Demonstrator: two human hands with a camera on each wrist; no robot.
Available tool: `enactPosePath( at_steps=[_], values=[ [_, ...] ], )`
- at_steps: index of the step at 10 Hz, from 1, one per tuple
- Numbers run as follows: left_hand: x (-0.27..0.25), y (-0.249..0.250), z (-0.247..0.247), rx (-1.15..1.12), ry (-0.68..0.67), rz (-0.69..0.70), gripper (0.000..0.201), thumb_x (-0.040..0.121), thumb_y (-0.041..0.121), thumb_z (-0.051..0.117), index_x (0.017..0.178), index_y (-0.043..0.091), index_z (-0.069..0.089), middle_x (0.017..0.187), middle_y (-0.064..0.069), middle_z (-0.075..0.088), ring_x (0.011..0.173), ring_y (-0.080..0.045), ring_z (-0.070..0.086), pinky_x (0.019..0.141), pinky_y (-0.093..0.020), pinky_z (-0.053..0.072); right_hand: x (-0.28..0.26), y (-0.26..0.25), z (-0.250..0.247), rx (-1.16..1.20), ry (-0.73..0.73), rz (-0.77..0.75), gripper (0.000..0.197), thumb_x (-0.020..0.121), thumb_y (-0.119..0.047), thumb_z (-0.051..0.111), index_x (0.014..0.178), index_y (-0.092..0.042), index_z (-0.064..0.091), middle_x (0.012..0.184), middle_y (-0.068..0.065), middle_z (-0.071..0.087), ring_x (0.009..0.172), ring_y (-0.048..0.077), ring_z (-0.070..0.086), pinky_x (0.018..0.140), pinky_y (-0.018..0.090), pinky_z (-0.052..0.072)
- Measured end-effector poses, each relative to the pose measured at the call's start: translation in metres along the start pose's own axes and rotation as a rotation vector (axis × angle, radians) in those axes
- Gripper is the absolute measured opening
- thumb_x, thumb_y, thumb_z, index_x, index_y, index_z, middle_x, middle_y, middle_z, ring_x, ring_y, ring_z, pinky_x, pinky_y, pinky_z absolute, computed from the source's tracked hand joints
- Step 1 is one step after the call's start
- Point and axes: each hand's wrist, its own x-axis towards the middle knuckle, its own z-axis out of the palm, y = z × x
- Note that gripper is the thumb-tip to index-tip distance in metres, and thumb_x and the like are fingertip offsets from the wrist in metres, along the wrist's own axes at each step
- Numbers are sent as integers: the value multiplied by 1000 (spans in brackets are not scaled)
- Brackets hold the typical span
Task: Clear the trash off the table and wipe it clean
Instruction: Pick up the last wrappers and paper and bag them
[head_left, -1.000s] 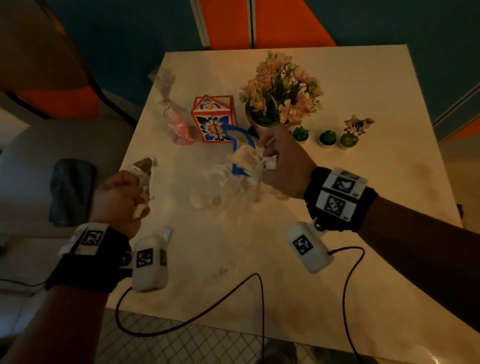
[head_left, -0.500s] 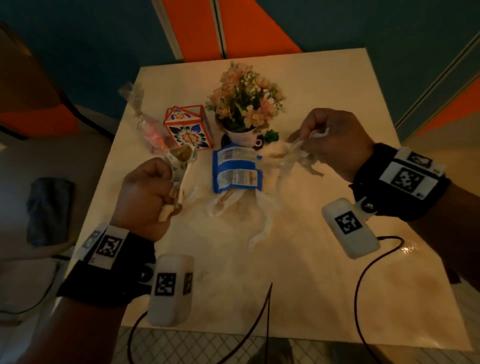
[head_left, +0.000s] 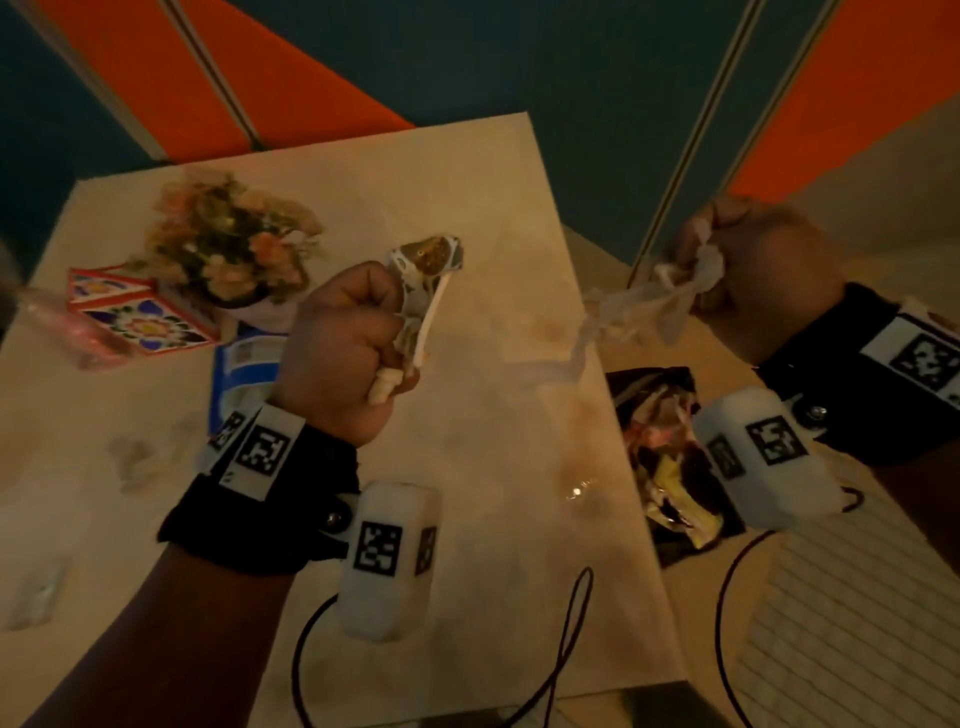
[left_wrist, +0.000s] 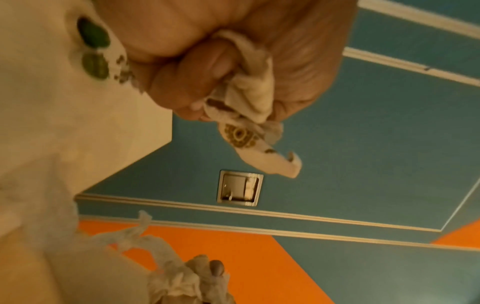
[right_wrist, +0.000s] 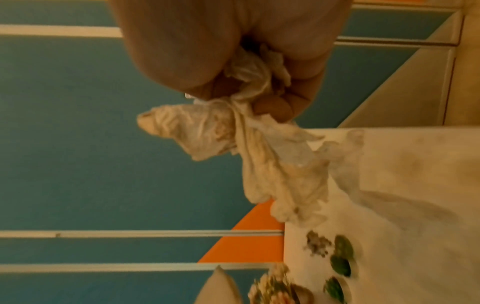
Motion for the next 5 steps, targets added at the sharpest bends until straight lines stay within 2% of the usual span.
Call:
enactPosePath(
  at_steps=[1, 2, 3, 4, 5],
  values=[
    [23, -28, 53, 4, -49, -68, 34, 60, -15, 38, 48, 17, 43, 60, -10, 30, 42, -13, 24, 39, -9, 25, 3, 9, -61, 69, 65, 20, 51, 74, 15, 29, 40, -16, 50, 45, 3, 40, 39, 15, 31, 42, 19, 21],
    [44, -63, 108, -30, -68, -142, 46, 76, -17, 32, 47, 16, 48, 55, -10, 37, 40, -13, 30, 35, -9, 27, 1, 34, -110, 31, 99, 52, 52, 72, 19, 28, 41, -16, 51, 43, 1, 43, 36, 12, 35, 39, 14, 26],
    [64, -102, 161, 195, -17, -230, 46, 74, -14, 35, 46, 17, 57, 49, 0, 47, 40, -18, 34, 34, -13, 25, 2, 80, -147, -50, 138, 161, 48, 76, 27, 30, 49, -8, 49, 51, 9, 45, 37, 9, 45, 49, 20, 43],
    [86, -146, 204, 302, 69, -347, 32, 86, -3, 43, 68, 18, 59, 64, -1, 53, 45, -11, 51, 41, -21, 39, 8, 139, -171, -99, 153, 315, 38, 79, 24, 35, 58, -5, 48, 62, 14, 42, 46, 17, 49, 62, 34, 39],
    [100, -176, 231, 711, -12, -435, 22, 91, 9, 52, 110, 10, 64, 115, -11, 60, 111, -25, 57, 85, -36, 49, 17, 202, -179, -120, 192, 459, 36, 81, 20, 41, 59, -7, 51, 58, 10, 47, 50, 17, 47, 59, 27, 42]
  ],
)
